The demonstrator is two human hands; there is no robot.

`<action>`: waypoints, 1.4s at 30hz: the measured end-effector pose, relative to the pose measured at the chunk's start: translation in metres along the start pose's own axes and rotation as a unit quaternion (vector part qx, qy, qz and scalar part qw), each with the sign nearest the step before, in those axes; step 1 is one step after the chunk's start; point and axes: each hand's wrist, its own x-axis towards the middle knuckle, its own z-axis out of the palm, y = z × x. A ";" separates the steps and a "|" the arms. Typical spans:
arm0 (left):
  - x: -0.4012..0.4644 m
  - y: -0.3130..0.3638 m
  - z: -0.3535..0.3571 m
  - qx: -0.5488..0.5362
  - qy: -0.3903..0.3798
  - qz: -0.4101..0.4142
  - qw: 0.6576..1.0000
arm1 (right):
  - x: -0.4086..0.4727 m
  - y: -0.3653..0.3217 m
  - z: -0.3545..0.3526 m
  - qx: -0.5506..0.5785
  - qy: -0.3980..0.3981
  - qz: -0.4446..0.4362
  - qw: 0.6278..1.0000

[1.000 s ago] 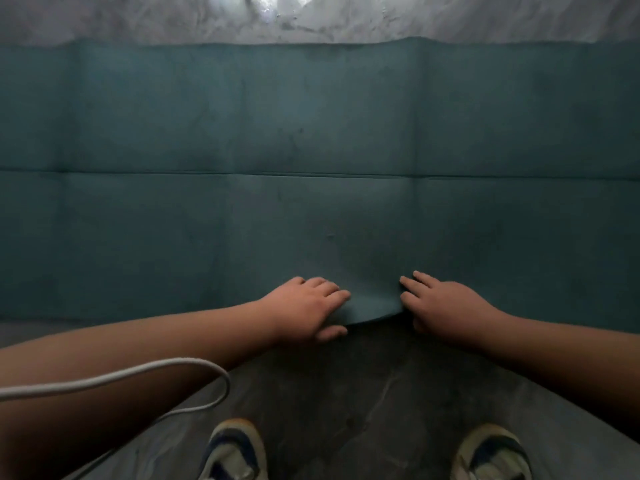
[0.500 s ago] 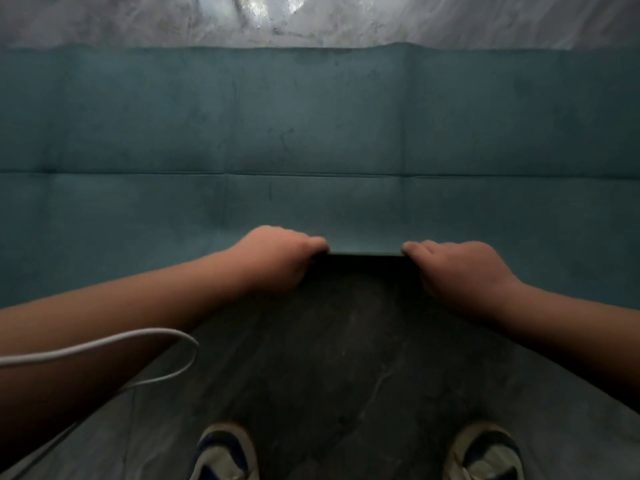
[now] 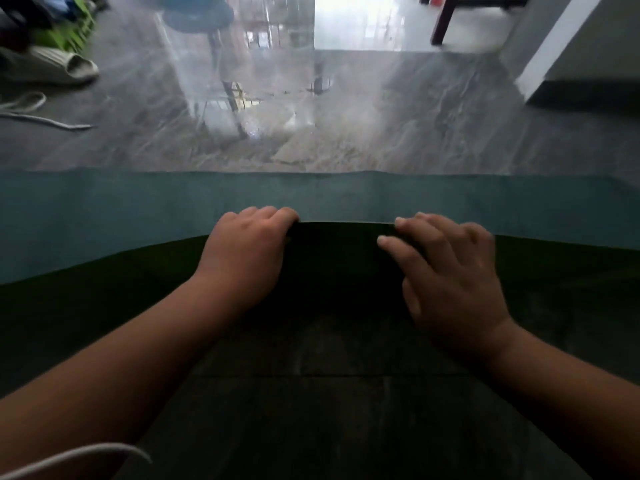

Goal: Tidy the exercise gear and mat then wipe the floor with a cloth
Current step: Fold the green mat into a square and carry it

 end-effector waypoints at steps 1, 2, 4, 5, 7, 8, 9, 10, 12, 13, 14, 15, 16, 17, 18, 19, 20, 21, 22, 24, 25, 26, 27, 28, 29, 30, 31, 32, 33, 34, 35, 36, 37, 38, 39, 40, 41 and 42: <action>0.008 -0.002 0.002 0.007 0.025 -0.003 1.000 | -0.003 -0.003 0.004 0.000 -0.006 -0.015 1.000; 0.015 -0.005 0.005 0.015 0.047 -0.010 0.999 | -0.007 -0.006 0.012 -0.004 -0.028 -0.022 0.999; 0.030 -0.009 0.014 0.027 0.071 -0.023 0.997 | -0.017 -0.010 0.035 -0.021 -0.111 -0.005 0.994; 0.038 -0.010 0.017 0.031 0.073 -0.027 0.996 | -0.020 -0.010 0.048 -0.027 -0.160 0.014 0.987; 0.049 -0.011 0.022 0.043 0.069 -0.039 0.996 | -0.019 -0.007 0.071 -0.032 -0.228 0.039 0.972; 0.052 -0.010 0.024 0.054 0.068 -0.044 0.995 | -0.015 -0.006 0.080 -0.032 -0.245 0.045 0.968; 0.052 -0.010 0.026 0.065 0.071 -0.044 0.994 | -0.009 -0.004 0.088 -0.032 -0.252 0.056 0.966; 0.051 -0.008 0.029 0.067 0.081 -0.036 0.994 | -0.001 -0.002 0.094 -0.032 -0.250 0.069 0.965; 0.041 -0.005 0.040 0.037 0.099 0.003 0.994 | 0.013 0.000 0.104 -0.036 -0.242 0.092 0.965; 0.034 -0.005 0.049 0.025 0.096 0.027 0.995 | 0.020 0.002 0.109 -0.039 -0.239 0.099 0.965; 0.025 -0.006 0.062 0.021 0.079 0.048 0.995 | 0.025 0.004 0.114 -0.041 -0.238 0.105 0.965; 0.015 -0.008 0.075 0.022 0.048 0.067 0.996 | 0.028 0.007 0.119 -0.039 -0.239 0.112 0.964; 0.006 -0.012 0.088 0.023 0.005 0.082 0.996 | 0.031 0.009 0.125 -0.034 -0.241 0.120 0.962; -0.002 -0.016 0.103 0.028 -0.044 0.091 0.994 | 0.032 0.011 0.131 -0.029 -0.246 0.129 0.960; -0.009 -0.022 0.117 0.035 -0.092 0.091 0.991 | 0.032 0.011 0.138 -0.022 -0.254 0.137 0.957; -0.012 -0.027 0.127 0.041 -0.132 0.086 0.987 | 0.031 0.010 0.144 -0.015 -0.265 0.142 0.954; -0.013 -0.032 0.133 0.046 -0.154 0.082 0.984 | 0.030 0.009 0.149 -0.008 -0.277 0.143 0.950; -0.011 -0.036 0.137 0.051 -0.168 0.079 0.981 | 0.027 0.008 0.156 0.001 -0.295 0.144 0.945; -0.006 -0.039 0.140 0.056 -0.186 0.074 0.978 | 0.025 0.007 0.161 0.010 -0.318 0.147 0.937; 0.005 -0.043 0.143 0.063 -0.231 0.047 0.970 | 0.020 0.004 0.170 0.025 -0.353 0.153 0.923; 0.010 -0.044 0.145 0.067 -0.242 0.029 0.968 | 0.017 0.002 0.174 0.032 -0.363 0.156 0.918; 0.012 -0.045 0.149 0.070 -0.248 0.009 0.966 | 0.013 0.002 0.178 0.038 -0.375 0.157 0.913; 0.013 -0.046 0.153 0.067 -0.255 -0.013 0.964 | 0.008 0.002 0.182 0.042 -0.389 0.158 0.907; 0.012 -0.047 0.159 0.058 -0.265 -0.033 0.962 | 0.004 0.003 0.185 0.043 -0.402 0.156 0.901; 0.009 -0.047 0.164 0.049 -0.278 -0.046 0.958 | 0.000 0.004 0.187 0.040 -0.416 0.151 0.896; 0.005 -0.047 0.168 0.047 -0.292 -0.051 0.954 | -0.002 0.007 0.190 0.034 -0.429 0.144 0.891; 0.001 -0.047 0.171 0.047 -0.305 -0.050 0.950 | -0.004 0.009 0.191 0.027 -0.439 0.136 0.888; -0.003 -0.046 0.174 0.046 -0.313 -0.050 0.947 | -0.006 0.012 0.193 0.021 -0.446 0.128 0.885; -0.006 -0.045 0.175 0.043 -0.315 -0.052 0.947 | -0.007 0.014 0.195 0.015 -0.451 0.124 0.884; -0.010 -0.044 0.177 0.039 -0.314 -0.055 0.947 | -0.007 0.015 0.197 0.011 -0.455 0.125 0.881; -0.013 -0.043 0.177 0.035 -0.313 -0.059 0.947 | -0.007 0.016 0.199 0.009 -0.459 0.130 0.879; -0.015 -0.042 0.178 0.030 -0.313 -0.063 0.947 | -0.007 0.018 0.202 0.011 -0.460 0.137 0.877; -0.016 -0.041 0.177 0.025 -0.311 -0.063 0.948 | -0.006 0.018 0.205 0.015 -0.459 0.145 0.876; -0.017 -0.040 0.176 0.023 -0.308 -0.061 0.949 | -0.006 0.018 0.206 0.020 -0.458 0.153 0.876; -0.017 -0.039 0.174 0.024 -0.303 -0.055 0.951 | -0.005 0.018 0.206 0.025 -0.456 0.159 0.875; -0.017 -0.038 0.171 0.026 -0.296 -0.048 0.954 | -0.004 0.018 0.206 0.032 -0.455 0.164 0.875; -0.017 -0.037 0.169 0.028 -0.288 -0.042 0.956 | -0.003 0.017 0.205 0.038 -0.455 0.167 0.874; -0.017 -0.036 0.167 0.030 -0.281 -0.038 0.959 | -0.003 0.017 0.203 0.044 -0.453 0.171 0.874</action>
